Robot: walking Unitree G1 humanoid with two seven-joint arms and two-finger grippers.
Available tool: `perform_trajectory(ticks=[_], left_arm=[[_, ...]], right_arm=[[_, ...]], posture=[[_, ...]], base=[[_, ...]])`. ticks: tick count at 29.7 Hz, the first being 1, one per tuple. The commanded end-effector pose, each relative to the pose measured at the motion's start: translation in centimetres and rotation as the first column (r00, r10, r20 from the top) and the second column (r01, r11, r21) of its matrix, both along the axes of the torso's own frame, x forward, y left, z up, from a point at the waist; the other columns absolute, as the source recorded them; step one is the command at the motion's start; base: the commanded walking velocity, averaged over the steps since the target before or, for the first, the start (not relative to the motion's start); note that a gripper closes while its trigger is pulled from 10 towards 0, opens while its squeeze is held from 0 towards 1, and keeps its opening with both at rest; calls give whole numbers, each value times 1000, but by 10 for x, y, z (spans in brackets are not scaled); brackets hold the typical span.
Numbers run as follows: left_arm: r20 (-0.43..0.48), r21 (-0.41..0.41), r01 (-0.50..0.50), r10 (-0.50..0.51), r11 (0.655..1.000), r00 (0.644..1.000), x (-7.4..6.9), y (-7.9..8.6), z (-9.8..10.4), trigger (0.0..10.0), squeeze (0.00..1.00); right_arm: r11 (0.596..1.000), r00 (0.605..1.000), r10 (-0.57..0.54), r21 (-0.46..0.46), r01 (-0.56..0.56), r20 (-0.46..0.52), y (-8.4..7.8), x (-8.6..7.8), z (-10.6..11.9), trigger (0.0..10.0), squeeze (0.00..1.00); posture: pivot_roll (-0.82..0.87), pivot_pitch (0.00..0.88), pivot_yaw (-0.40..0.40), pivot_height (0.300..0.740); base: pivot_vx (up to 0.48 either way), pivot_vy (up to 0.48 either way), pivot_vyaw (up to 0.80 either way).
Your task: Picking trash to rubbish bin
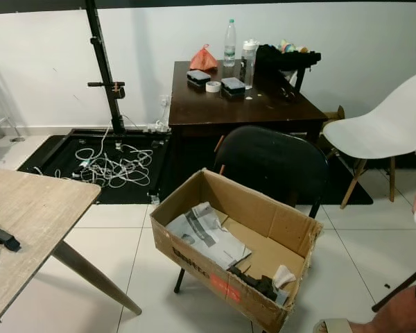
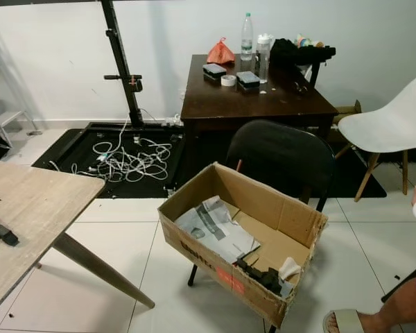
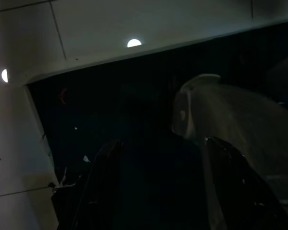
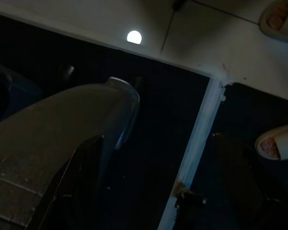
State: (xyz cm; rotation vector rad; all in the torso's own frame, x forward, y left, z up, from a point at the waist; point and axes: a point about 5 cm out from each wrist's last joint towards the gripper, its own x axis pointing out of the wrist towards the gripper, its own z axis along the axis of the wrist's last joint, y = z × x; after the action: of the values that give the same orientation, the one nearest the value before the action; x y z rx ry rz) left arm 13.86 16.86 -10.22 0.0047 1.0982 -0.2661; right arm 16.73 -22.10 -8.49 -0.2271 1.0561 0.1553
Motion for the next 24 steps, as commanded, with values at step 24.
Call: perform_trajectory(ticks=[24], left_arm=[[-35,4,-5,5,1000,999,-6,-1,-3,10000,0]], right_arm=[[999,998,29,-13,-30,-49,6,-11,-7,10000,0]], posture=[[-124,73,29,740]], base=[[0,0,657]])
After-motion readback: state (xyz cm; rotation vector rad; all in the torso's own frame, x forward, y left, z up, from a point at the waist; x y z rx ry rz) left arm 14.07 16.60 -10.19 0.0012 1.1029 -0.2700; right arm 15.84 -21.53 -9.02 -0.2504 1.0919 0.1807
